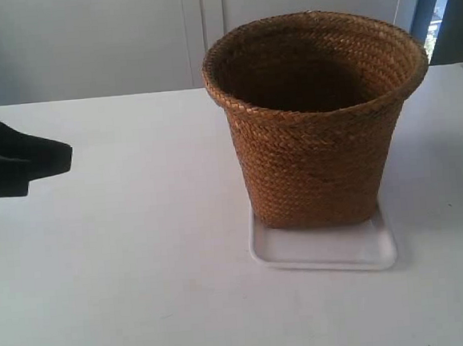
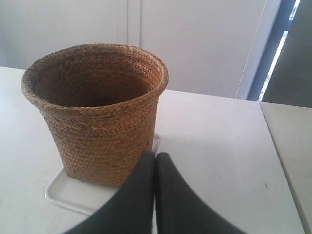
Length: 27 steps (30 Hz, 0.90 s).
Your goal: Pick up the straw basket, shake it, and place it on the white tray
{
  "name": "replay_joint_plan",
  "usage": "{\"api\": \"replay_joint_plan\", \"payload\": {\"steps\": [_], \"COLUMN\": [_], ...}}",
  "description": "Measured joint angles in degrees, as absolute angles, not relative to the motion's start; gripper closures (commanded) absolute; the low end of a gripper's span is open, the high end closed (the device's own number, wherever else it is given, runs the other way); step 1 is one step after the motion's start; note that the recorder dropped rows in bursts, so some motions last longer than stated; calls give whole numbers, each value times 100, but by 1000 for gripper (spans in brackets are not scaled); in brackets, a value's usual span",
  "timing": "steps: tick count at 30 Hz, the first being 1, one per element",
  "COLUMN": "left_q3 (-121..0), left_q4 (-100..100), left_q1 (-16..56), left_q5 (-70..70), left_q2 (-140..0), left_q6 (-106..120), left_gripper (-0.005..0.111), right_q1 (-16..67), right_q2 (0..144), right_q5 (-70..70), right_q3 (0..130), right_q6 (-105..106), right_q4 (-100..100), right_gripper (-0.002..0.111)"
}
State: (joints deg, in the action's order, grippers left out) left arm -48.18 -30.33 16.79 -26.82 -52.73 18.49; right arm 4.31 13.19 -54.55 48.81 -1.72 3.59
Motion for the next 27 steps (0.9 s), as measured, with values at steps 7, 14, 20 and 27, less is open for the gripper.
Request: {"api": "replay_joint_plan", "payload": {"steps": [7,14,20,27], "left_q3": [-4818,-4773,-3824,-2432], "left_q4": [-2970,-2756,-2768,-2828], "left_q1": [1788,2032,2045,2045], "left_q5": [-2632,-2139,-708,1041], "left_q2": [-5263,-5263,-5028,-4264], "left_q6": [1849,2170,2194,2194], "left_gripper": [107,107,107,107], "right_q1": [431,431,431,431], "right_q2": [1175,1173,1173,1173], "right_q5": [-5469,-5477,-5477,-5477], "right_q3": [4880,4880,4880,4880], "right_q6": [-183,-183,-183,-183], "right_q4": [348,271,197,197], "right_gripper": [108,108,108,108]}}
